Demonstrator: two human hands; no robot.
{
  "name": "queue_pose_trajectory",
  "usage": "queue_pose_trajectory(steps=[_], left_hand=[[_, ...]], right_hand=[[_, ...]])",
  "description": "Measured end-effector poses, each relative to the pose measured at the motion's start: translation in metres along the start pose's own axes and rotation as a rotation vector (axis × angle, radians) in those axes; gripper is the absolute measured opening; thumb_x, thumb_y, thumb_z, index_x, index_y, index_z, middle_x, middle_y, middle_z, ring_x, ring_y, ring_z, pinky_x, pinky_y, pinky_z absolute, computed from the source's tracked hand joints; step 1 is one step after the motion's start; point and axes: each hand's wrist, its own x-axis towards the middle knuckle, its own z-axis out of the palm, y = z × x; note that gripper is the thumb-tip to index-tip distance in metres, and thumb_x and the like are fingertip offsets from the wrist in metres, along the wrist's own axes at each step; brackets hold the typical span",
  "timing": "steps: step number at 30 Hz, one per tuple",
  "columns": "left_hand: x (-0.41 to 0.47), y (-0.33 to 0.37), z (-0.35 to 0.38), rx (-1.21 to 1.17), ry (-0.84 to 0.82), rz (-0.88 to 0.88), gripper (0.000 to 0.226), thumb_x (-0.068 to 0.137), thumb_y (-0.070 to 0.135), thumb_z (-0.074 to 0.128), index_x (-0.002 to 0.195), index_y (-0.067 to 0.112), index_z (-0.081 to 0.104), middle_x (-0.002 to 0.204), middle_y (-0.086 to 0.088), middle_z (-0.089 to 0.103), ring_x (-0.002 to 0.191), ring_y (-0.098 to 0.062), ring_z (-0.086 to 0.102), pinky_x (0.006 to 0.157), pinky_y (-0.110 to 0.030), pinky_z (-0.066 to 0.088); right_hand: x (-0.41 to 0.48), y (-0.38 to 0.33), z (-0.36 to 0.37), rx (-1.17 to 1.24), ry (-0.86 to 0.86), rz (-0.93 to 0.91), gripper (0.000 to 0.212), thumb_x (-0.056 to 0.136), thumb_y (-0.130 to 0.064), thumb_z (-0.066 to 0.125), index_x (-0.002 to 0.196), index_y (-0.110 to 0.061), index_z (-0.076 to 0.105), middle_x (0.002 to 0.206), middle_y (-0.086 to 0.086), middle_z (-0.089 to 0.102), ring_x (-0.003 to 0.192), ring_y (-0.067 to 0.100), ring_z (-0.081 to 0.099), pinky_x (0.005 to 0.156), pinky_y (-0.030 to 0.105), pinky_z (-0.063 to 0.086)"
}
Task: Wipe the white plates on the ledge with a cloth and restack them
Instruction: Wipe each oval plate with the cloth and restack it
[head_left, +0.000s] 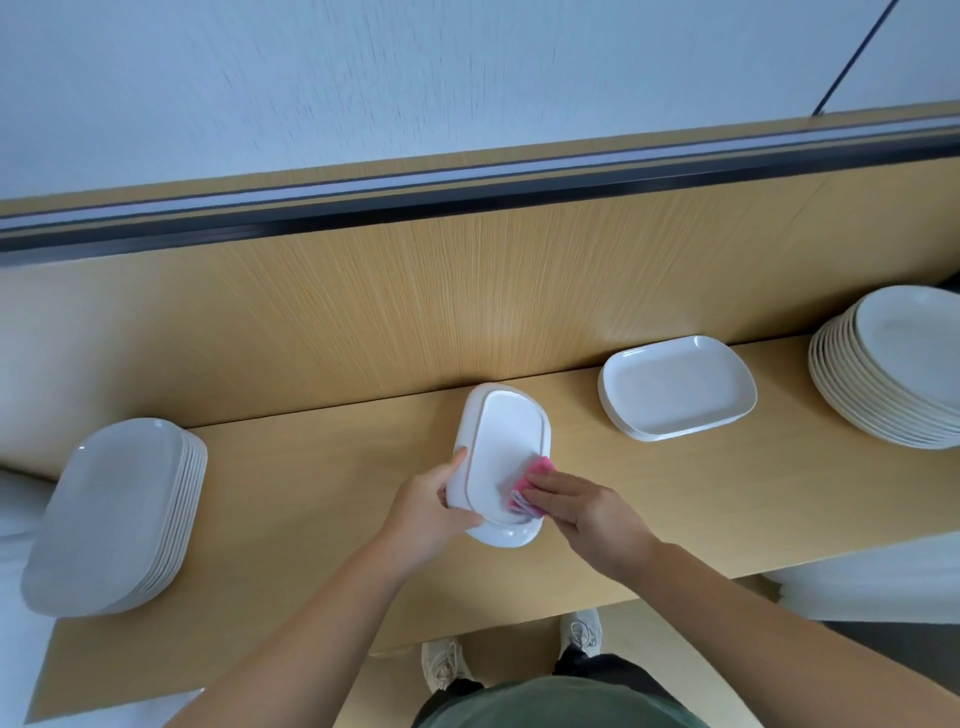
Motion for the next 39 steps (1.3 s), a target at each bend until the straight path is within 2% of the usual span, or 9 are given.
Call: queue_pose_trajectory(steps=[4, 7, 9, 13, 18, 24, 32, 35, 39], left_hand=[[-0.006, 0.006, 0.004, -0.073, 0.007, -0.005, 0.089, 0.072, 0.0, 0.077, 0.14, 0.036, 0.031, 0.116, 0.005, 0.066, 0.105, -0.011, 0.063, 0.087, -0.027, 0.053], [-0.009, 0.014, 0.01, -0.114, 0.056, -0.002, 0.055, 0.066, 0.012, 0.075, 0.118, 0.022, 0.063, 0.107, 0.003, 0.071, 0.104, -0.023, 0.066, 0.088, -0.042, 0.055], [-0.012, 0.02, 0.015, -0.142, 0.119, -0.028, 0.037, 0.068, 0.017, 0.072, 0.105, 0.019, 0.066, 0.1, -0.001, 0.072, 0.098, -0.025, 0.067, 0.086, -0.045, 0.054], [-0.02, 0.036, 0.023, -0.146, 0.234, -0.012, 0.008, 0.084, 0.019, 0.063, 0.092, 0.02, 0.064, 0.088, -0.001, 0.068, 0.078, -0.017, 0.058, 0.067, -0.032, 0.045], [-0.046, 0.057, 0.007, 0.025, 0.443, 0.042, 0.014, 0.097, 0.023, 0.05, 0.102, 0.026, 0.062, 0.09, 0.006, 0.066, 0.076, -0.009, 0.057, 0.059, -0.023, 0.039], [-0.086, 0.048, -0.044, 0.201, 0.663, 0.165, 0.017, 0.097, 0.022, 0.051, 0.103, 0.034, 0.062, 0.081, 0.01, 0.066, 0.074, 0.0, 0.057, 0.055, -0.01, 0.039], [-0.133, -0.002, -0.108, 0.298, 0.922, 0.205, 0.015, 0.098, 0.023, 0.052, 0.1, 0.028, 0.066, 0.07, -0.005, 0.063, 0.068, -0.02, 0.06, 0.063, -0.033, 0.047], [-0.149, -0.021, -0.13, 0.399, 1.041, 0.178, 0.016, 0.097, 0.026, 0.052, 0.101, 0.023, 0.067, 0.073, 0.001, 0.066, 0.067, -0.017, 0.061, 0.06, -0.024, 0.046], [-0.162, -0.039, -0.158, 0.42, 1.108, 0.179, 0.028, 0.092, 0.03, 0.044, 0.102, 0.019, 0.068, 0.08, 0.006, 0.068, 0.07, -0.017, 0.061, 0.062, -0.031, 0.047]], right_hand=[[0.012, 0.002, -0.03, 0.048, 0.033, -0.03, 0.03, 0.096, -0.019, 0.053, 0.121, -0.013, 0.069, 0.127, 0.0, 0.065, 0.125, 0.011, 0.053, 0.106, 0.018, 0.039], [0.02, 0.006, -0.048, 0.068, 0.03, -0.064, 0.033, 0.092, -0.007, 0.061, 0.125, -0.014, 0.066, 0.129, -0.003, 0.063, 0.128, 0.011, 0.052, 0.105, 0.021, 0.041], [0.024, 0.008, -0.059, 0.09, 0.039, -0.087, 0.037, 0.091, -0.003, 0.063, 0.126, -0.015, 0.065, 0.131, -0.006, 0.061, 0.128, 0.008, 0.052, 0.105, 0.022, 0.042], [0.032, 0.008, -0.081, 0.134, 0.076, -0.159, 0.034, 0.094, -0.006, 0.06, 0.127, -0.014, 0.065, 0.134, -0.007, 0.059, 0.131, 0.006, 0.049, 0.104, 0.02, 0.043], [0.051, -0.005, -0.1, 0.151, 0.105, -0.236, 0.032, 0.097, -0.012, 0.054, 0.127, -0.014, 0.065, 0.135, -0.008, 0.057, 0.131, 0.006, 0.048, 0.106, 0.018, 0.04], [0.084, -0.031, -0.091, 0.193, 0.023, -0.336, 0.036, 0.097, -0.006, 0.053, 0.13, -0.013, 0.062, 0.136, -0.004, 0.058, 0.133, 0.008, 0.047, 0.106, 0.03, 0.044], [0.125, -0.091, -0.062, 0.182, -0.034, -0.487, 0.036, 0.094, -0.004, 0.057, 0.128, -0.012, 0.064, 0.135, -0.007, 0.057, 0.128, 0.005, 0.05, 0.107, 0.016, 0.037], [0.142, -0.116, -0.044, 0.179, -0.063, -0.544, 0.035, 0.094, -0.006, 0.056, 0.128, -0.011, 0.064, 0.135, -0.005, 0.058, 0.129, 0.005, 0.05, 0.107, 0.017, 0.037], [0.158, -0.147, -0.02, 0.177, -0.091, -0.589, 0.036, 0.094, -0.004, 0.058, 0.128, -0.012, 0.064, 0.134, -0.004, 0.059, 0.129, 0.007, 0.051, 0.107, 0.021, 0.04]])
